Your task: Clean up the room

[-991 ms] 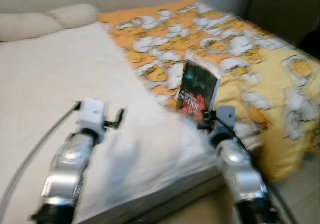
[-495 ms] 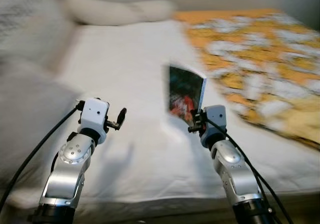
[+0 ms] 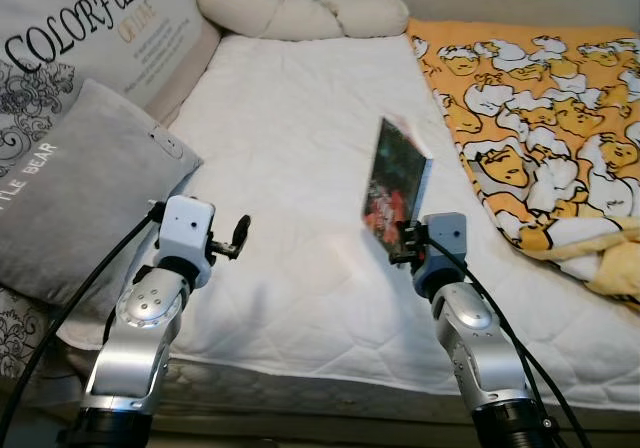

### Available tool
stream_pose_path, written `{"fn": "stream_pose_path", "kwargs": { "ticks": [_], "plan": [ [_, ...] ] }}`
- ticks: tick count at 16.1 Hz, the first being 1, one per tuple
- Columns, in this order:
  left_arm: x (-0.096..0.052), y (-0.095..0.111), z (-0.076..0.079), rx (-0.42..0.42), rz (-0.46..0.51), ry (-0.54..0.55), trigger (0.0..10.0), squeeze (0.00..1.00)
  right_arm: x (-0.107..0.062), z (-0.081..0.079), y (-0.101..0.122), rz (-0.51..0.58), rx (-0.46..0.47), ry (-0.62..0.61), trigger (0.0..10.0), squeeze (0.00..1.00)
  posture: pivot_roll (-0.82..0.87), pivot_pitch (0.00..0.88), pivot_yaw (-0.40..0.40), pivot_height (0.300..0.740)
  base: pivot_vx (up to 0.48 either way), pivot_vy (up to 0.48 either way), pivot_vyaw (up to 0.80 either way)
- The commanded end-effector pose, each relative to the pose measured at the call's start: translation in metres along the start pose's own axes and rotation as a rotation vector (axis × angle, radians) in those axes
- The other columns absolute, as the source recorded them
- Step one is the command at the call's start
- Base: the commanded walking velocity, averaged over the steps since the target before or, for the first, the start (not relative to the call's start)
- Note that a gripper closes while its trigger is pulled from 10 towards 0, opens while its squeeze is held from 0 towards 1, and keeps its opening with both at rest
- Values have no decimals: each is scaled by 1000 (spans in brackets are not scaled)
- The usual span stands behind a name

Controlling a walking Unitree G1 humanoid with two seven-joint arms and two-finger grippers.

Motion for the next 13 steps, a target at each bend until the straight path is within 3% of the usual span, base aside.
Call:
{"fn": "stream_pose_path", "kwargs": {
  "ticks": [1,13],
  "plan": [
    [0,1,-2,-1,-1,5,10000,0,2,-4,15,57,0,17,10000,0,74,0,28,740,0,0,0],
    [1,1,-2,-10,-6,7,10000,0,3,-5,13,48,13,15,10000,0,75,0,29,740,0,290,0]
  ]
}}
Point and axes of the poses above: a point about 5 cm out from each wrist's last joint towards the gripper, its own x axis pointing out of the wrist towards the gripper, its own y axis along the axis of the wrist's last joint, z = x × y, the point moved 3 cm from there along x, pointing out of the wrist towards the gripper, and after that the axes turned 12 degrees about x, right-handed, at the moved point
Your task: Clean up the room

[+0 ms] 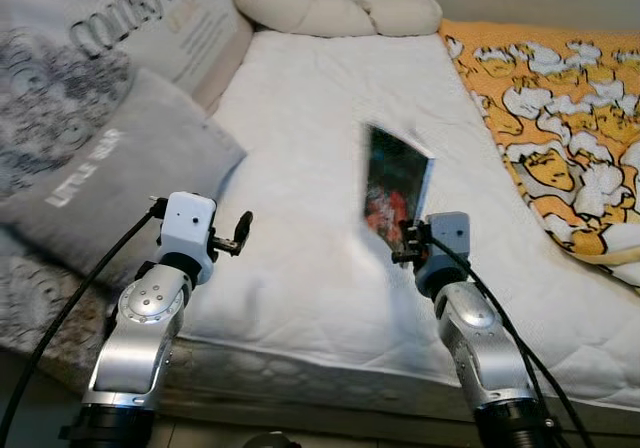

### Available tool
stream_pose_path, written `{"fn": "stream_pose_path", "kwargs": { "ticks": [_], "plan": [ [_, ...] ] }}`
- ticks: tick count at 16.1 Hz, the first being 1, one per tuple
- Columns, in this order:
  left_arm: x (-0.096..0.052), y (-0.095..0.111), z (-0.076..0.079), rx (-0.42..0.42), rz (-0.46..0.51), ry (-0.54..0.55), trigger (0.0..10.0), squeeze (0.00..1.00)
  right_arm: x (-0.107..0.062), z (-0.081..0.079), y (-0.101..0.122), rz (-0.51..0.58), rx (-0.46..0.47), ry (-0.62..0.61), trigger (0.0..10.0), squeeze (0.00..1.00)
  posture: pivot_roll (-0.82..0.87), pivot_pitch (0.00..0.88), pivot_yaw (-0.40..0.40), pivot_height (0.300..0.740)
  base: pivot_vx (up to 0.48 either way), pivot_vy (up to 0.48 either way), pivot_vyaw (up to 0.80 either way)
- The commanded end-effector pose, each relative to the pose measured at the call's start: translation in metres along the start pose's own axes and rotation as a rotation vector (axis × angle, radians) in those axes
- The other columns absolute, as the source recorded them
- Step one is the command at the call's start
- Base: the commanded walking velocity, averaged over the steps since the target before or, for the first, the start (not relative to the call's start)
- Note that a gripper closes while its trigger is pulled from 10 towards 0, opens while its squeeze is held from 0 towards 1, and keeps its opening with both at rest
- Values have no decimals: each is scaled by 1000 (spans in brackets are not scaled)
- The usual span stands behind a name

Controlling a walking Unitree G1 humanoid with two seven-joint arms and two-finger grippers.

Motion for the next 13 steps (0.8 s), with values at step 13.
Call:
{"fn": "stream_pose_path", "kwargs": {
  "ticks": [13],
  "plan": [
    [1,0,2,-30,-2,0,10000,0,2,-3,12,42,14,14,10000,0,75,0,29,740,0,249,0]
  ]
}}
Point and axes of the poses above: a point about 5 cm out from each wrist's last joint towards the gripper, its own x axis pointing out of the wrist towards the gripper, its own y axis along the axis of the wrist's last joint, z = x × y, the point moved 3 cm from there along x, pointing out of the wrist towards the gripper, and after that the axes turned 12 degrees about x, right-handed, at the moved point
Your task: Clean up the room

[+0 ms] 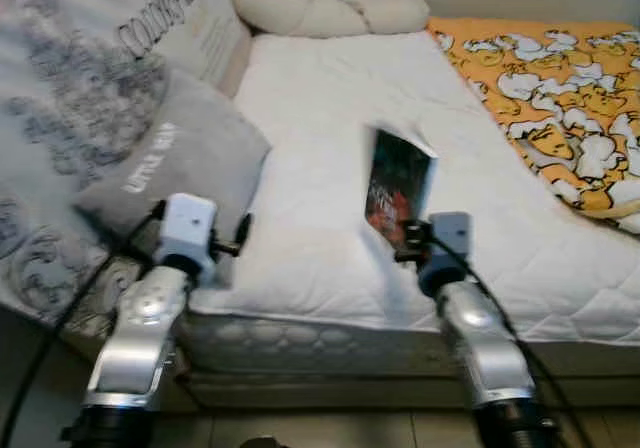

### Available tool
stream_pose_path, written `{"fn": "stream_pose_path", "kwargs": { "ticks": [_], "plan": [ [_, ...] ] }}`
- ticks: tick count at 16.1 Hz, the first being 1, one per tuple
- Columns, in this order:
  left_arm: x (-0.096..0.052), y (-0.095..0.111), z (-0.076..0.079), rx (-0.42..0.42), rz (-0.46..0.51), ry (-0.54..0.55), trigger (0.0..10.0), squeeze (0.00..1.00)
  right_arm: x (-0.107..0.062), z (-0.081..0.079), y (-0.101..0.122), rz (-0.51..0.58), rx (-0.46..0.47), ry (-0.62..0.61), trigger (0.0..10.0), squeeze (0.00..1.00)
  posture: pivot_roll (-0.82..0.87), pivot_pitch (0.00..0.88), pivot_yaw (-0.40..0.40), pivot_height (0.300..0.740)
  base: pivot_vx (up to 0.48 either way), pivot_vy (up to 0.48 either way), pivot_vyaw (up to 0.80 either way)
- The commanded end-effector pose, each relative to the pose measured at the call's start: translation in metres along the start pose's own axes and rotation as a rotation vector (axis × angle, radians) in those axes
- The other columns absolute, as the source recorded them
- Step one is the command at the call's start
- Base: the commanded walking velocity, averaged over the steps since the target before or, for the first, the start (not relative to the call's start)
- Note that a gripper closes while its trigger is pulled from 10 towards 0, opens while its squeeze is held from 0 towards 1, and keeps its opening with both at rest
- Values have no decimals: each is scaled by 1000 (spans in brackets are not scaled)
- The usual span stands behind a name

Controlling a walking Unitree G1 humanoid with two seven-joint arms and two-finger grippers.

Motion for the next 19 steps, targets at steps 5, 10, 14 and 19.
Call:
{"fn": "stream_pose_path", "kwargs": {
  "ticks": [5,10,14,19],
  "plan": [
    [1,-2,3,-40,0,0,10000,0,3,1,17,50,6,14,10000,0,72,0,30,740,0,0,0],
    [0,-1,3,-40,16,-8,10000,0,2,-5,14,37,-23,40,10000,0,70,0,31,740,323,0,0],
    [0,-1,4,-41,18,-13,10000,0,2,-4,13,28,-37,47,10000,0,70,0,30,740,337,0,0],
    [0,-1,3,-41,19,-11,10000,0,2,-7,12,18,-52,73,10000,0,70,0,30,740,346,0,274]
  ]
}}
Point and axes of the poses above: a point about 5 cm out from each wrist's last joint towards the gripper, its own x axis pointing out of the wrist towards the gripper, its own y axis along the axis of the wrist's last joint, z = x × y, the point moved 3 cm from there along x, pointing out of the wrist towards the gripper, and after that the axes turned 12 degrees about x, right-handed, at the moved point
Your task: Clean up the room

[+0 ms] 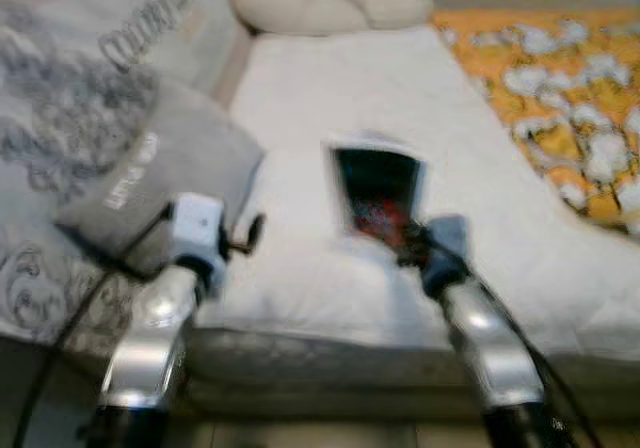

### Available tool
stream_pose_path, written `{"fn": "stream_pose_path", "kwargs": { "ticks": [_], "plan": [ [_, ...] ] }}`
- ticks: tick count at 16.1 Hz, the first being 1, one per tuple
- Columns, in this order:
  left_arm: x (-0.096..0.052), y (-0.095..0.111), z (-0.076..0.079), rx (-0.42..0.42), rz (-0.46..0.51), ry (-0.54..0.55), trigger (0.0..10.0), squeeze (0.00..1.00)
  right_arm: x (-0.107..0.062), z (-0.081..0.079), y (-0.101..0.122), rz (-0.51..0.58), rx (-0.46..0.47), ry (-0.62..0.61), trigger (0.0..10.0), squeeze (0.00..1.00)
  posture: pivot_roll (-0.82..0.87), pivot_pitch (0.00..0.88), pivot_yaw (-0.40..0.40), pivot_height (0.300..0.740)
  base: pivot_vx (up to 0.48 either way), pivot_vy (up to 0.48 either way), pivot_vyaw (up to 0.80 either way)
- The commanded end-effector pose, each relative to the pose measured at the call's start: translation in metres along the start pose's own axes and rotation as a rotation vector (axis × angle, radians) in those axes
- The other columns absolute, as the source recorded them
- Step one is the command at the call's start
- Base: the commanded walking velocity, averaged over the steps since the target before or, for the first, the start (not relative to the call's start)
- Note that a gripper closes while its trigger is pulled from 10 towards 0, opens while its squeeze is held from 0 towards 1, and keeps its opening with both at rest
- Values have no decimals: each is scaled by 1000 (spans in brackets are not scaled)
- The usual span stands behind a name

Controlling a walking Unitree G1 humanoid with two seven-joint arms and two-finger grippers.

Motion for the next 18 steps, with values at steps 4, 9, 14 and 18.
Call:
{"fn": "stream_pose_path", "kwargs": {
  "ticks": [4,9,14,18],
  "plan": [
    [-4,-5,-15,25,-20,40,10000,0,5,-23,15,56,17,81,10000,0,69,0,30,740,347,0,200],
    [-7,-5,-17,33,-21,35,10000,0,3,-23,15,46,10,100,10000,0,70,0,32,740,346,0,0],
    [-16,-7,-14,79,-29,-48,10000,0,-1,-30,29,55,44,189,10000,0,55,0,48,740,130,0,0],
    [-20,-7,-3,125,-24,-170,10000,0,10,-28,41,38,61,238,10000,0,53,0,61,740,0,0,0]
  ]
}}
Point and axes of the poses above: a point about 5 cm out from each wrist's last joint towards the gripper, its own x axis pointing out of the wrist towards the gripper, its own y axis along the axis of the wrist's last joint, z = x × y, the point moved 3 cm from there along x, pointing out of the wrist towards the gripper, and after that the axes turned 12 degrees about x, right-handed, at the moved point
